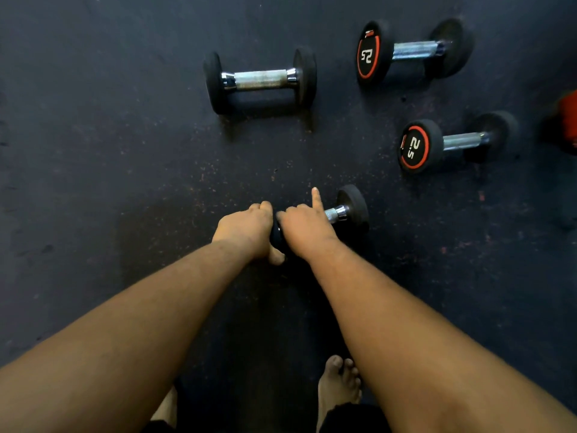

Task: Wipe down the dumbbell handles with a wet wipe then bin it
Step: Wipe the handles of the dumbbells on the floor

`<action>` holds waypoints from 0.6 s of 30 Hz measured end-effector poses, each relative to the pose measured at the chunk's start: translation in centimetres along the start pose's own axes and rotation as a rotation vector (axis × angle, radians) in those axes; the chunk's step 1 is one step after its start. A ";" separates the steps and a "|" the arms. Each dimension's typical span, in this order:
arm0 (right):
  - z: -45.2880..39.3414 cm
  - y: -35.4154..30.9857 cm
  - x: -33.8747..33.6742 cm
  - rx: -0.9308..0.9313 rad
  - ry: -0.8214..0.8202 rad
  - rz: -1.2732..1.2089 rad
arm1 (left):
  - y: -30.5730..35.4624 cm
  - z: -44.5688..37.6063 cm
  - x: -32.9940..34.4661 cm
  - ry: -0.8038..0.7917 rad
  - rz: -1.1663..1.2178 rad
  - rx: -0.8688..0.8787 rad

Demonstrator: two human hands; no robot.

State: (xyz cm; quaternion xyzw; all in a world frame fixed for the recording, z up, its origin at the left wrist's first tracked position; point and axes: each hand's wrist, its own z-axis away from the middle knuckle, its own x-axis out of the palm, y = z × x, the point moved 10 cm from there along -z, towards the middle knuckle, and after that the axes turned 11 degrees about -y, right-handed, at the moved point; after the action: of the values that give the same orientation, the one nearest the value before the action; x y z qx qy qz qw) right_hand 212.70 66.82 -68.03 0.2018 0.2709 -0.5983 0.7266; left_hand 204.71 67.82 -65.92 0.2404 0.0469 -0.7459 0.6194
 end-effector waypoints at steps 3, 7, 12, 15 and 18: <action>2.0 0.5 1.2 0.014 0.113 -0.058 | 0.0 0.0 -0.2 0.005 -0.007 0.005; 4.5 0.9 3.8 0.095 0.116 0.029 | 0.0 -0.1 0.1 0.021 -0.017 0.008; 1.0 1.5 0.0 0.083 0.025 0.007 | 0.0 -0.2 -0.1 -0.001 -0.029 0.002; 1.7 1.8 0.6 0.079 0.068 -0.037 | 0.1 -0.1 -0.2 0.016 -0.043 0.012; 4.7 2.3 2.6 0.132 0.192 -0.069 | 0.1 -0.1 -0.3 0.038 -0.063 0.009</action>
State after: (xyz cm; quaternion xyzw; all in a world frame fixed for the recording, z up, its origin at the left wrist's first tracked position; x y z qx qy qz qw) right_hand 216.04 62.39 -66.12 0.2963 0.3060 -0.6176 0.6612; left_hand 204.85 68.07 -65.85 0.2559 0.0629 -0.7606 0.5933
